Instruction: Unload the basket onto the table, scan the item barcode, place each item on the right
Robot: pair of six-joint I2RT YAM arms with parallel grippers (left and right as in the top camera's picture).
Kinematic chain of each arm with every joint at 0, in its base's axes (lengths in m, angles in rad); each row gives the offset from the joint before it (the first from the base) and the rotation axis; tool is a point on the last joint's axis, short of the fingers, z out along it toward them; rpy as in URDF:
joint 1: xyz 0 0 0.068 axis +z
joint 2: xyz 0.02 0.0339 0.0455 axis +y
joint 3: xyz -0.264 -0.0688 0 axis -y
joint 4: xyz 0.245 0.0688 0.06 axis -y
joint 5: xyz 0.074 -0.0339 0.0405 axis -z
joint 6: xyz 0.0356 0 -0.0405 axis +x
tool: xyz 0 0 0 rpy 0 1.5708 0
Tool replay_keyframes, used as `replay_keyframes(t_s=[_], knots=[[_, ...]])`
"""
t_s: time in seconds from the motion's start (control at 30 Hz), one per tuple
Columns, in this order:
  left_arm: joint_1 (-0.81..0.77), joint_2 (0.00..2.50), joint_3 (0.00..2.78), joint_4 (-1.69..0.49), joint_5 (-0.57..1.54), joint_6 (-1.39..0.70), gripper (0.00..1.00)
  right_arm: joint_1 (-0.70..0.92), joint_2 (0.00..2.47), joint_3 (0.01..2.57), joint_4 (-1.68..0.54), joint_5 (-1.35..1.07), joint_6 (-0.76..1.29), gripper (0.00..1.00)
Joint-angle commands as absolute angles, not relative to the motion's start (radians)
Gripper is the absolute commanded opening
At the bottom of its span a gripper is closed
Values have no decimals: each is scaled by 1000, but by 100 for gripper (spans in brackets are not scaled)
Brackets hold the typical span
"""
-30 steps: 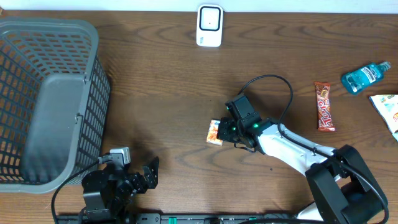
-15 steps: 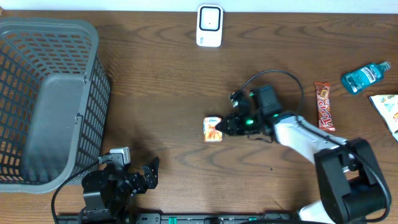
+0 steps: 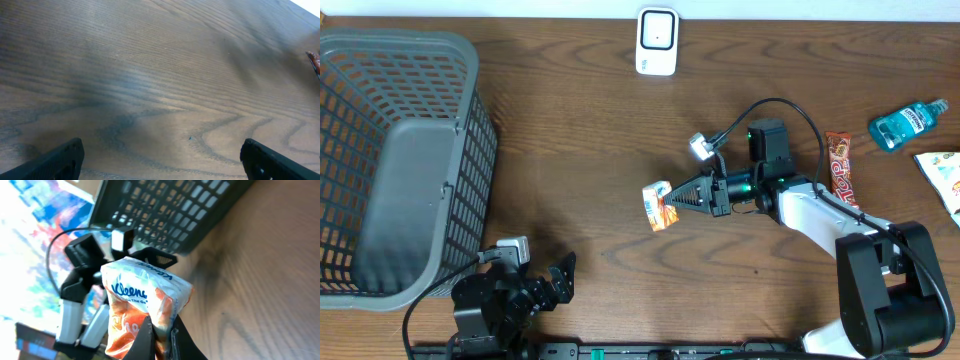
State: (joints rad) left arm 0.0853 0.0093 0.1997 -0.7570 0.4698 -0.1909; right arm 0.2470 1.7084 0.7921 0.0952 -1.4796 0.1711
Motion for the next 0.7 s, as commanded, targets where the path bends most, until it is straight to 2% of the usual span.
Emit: replay_keyframes(t_s=[0.0, 0.37, 0.67], knots=[[91, 4, 198, -763, 482, -200, 100, 244, 1711, 791, 97, -1562, 179, 1], [91, 4, 198, -763, 482, -200, 100, 250, 1711, 791, 139, -1541, 188, 1], [91, 4, 198, -763, 483, -200, 100, 250, 1711, 797, 179, -1063, 262, 1]])
